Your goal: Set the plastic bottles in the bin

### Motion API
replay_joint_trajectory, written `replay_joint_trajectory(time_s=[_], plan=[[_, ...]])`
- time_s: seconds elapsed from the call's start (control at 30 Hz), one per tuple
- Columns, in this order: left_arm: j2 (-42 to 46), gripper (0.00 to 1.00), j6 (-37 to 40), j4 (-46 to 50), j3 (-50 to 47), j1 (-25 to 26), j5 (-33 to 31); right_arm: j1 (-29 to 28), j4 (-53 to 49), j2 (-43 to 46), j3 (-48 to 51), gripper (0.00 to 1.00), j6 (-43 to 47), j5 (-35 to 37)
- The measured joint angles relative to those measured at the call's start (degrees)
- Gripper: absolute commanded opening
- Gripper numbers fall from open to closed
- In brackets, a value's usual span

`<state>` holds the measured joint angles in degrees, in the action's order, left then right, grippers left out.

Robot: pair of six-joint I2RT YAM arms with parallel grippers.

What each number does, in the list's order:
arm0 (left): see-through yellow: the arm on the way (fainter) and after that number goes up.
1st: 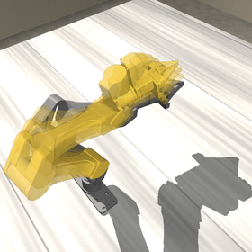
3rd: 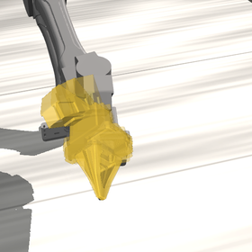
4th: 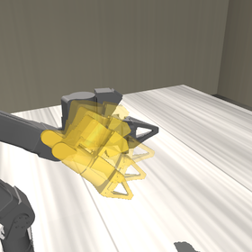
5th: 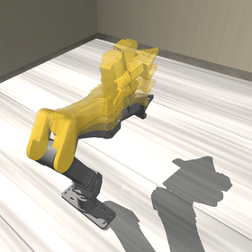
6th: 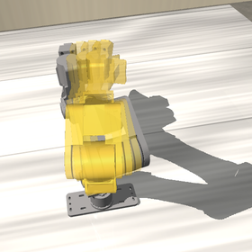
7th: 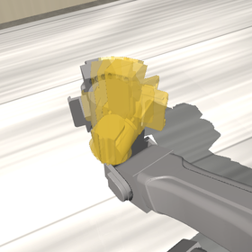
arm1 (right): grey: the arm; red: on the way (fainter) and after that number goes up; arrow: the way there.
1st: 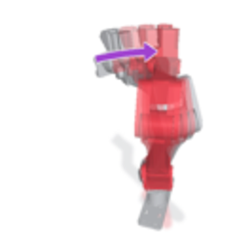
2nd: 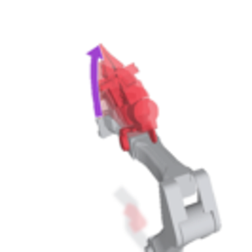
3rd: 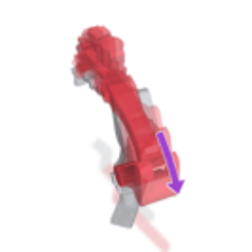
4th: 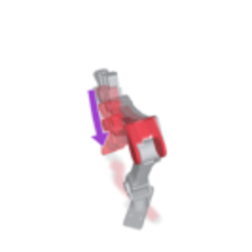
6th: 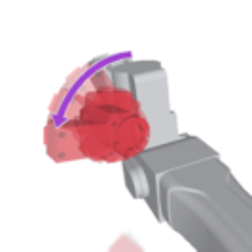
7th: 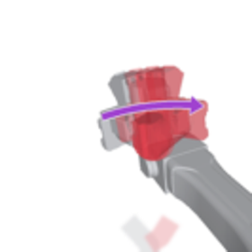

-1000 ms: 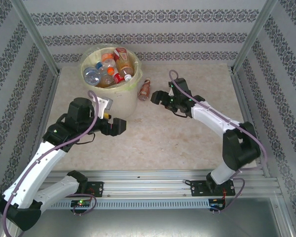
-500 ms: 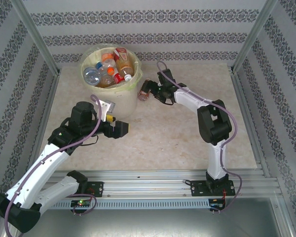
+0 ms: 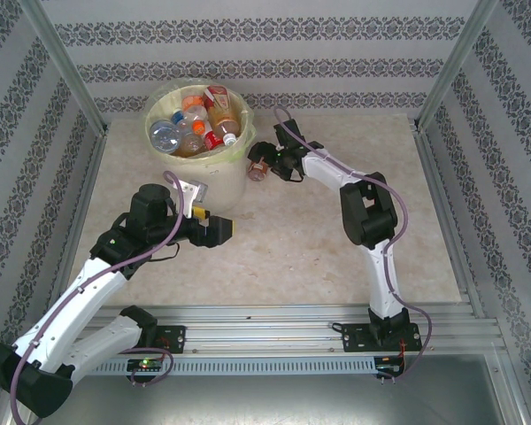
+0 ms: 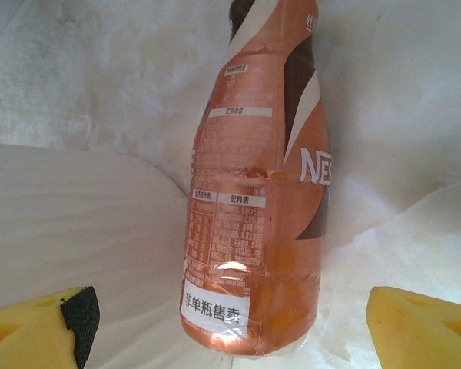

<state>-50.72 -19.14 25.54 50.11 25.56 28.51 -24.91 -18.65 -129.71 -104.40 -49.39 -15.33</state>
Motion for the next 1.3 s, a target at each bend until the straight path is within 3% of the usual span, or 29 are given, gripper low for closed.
replay_joint_trajectory(time_s=[0.9, 1.3], plan=[[1.0, 1.0, -2.4, -3.0, -2.6, 0.0, 0.3, -0.5, -3.2, -8.2, -8.0, 0.78, -1.9, -2.3], [1.0, 1.0, -3.4, -3.8, -2.6, 0.0, 1.1, -0.9, -3.2, -8.8, -8.4, 0.62, -3.0, -3.1]])
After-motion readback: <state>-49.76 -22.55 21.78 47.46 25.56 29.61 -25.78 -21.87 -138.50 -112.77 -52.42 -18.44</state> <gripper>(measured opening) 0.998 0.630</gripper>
